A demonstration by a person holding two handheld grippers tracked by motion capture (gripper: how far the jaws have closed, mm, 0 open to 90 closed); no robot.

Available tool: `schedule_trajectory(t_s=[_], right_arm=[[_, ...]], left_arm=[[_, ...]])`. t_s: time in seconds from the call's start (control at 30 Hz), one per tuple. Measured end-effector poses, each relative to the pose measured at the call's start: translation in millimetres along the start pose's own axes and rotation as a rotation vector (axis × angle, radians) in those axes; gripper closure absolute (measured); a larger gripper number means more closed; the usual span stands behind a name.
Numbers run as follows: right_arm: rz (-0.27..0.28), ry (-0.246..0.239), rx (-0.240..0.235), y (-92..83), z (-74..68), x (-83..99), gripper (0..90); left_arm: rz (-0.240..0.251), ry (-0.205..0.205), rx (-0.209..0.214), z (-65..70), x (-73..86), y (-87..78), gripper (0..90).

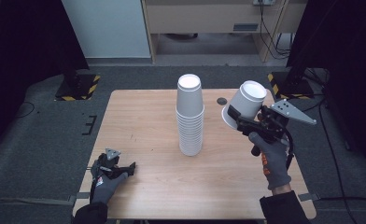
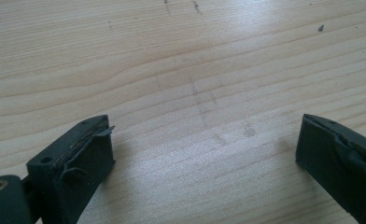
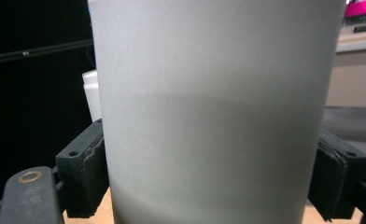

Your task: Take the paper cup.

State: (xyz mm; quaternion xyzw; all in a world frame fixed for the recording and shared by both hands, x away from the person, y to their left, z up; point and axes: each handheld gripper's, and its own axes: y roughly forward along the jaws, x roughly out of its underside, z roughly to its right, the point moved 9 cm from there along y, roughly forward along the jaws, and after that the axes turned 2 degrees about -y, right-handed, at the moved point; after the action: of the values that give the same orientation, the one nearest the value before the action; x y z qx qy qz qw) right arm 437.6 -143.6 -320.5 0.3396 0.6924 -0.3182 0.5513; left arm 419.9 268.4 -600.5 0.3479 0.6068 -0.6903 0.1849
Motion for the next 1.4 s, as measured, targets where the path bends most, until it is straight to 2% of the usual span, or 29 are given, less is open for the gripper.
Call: schedule_trajectory(t_s=[0.43,0.57,0.63,0.8,0.9,1.17,1.3,1.37,1.4], right_arm=[[-0.024,0.043,0.008,-20.7,13.3,33.9,15.9],[-0.038,0.071,0.014,-27.8,21.3,47.5,15.9],[-0.046,0.082,0.017,-30.7,24.2,52.9,15.9],[-0.059,0.112,0.019,-37.8,29.5,65.8,15.9],[-0.065,0.128,0.022,-41.3,31.8,74.7,15.9],[-0.082,0.184,0.021,-42.8,36.7,96.3,15.9],[-0.087,0.214,0.017,-40.9,37.1,107.5,15.9],[-0.09,0.228,0.015,-40.4,37.0,110.3,15.9],[-0.09,0.228,0.015,-40.4,37.0,110.3,15.9]], left_arm=[[0.0,-0.006,-0.007,-0.5,0.3,-0.4,3.4],[0.002,-0.034,-0.031,-3.7,1.3,-1.6,3.6],[0.004,-0.034,-0.03,-4.2,1.4,-2.0,4.1],[0.016,-0.041,-0.031,-6.7,0.8,-5.6,12.8],[0.022,-0.047,-0.022,-6.2,-0.1,-7.2,17.9],[0.092,-0.033,0.01,1.1,-9.3,-15.7,25.5],[0.126,-0.016,0.033,6.8,-14.8,-20.4,27.0],[0.163,-0.012,0.073,14.1,-20.5,-24.9,28.1],[0.163,-0.012,0.073,14.1,-20.5,-24.9,28.5]])
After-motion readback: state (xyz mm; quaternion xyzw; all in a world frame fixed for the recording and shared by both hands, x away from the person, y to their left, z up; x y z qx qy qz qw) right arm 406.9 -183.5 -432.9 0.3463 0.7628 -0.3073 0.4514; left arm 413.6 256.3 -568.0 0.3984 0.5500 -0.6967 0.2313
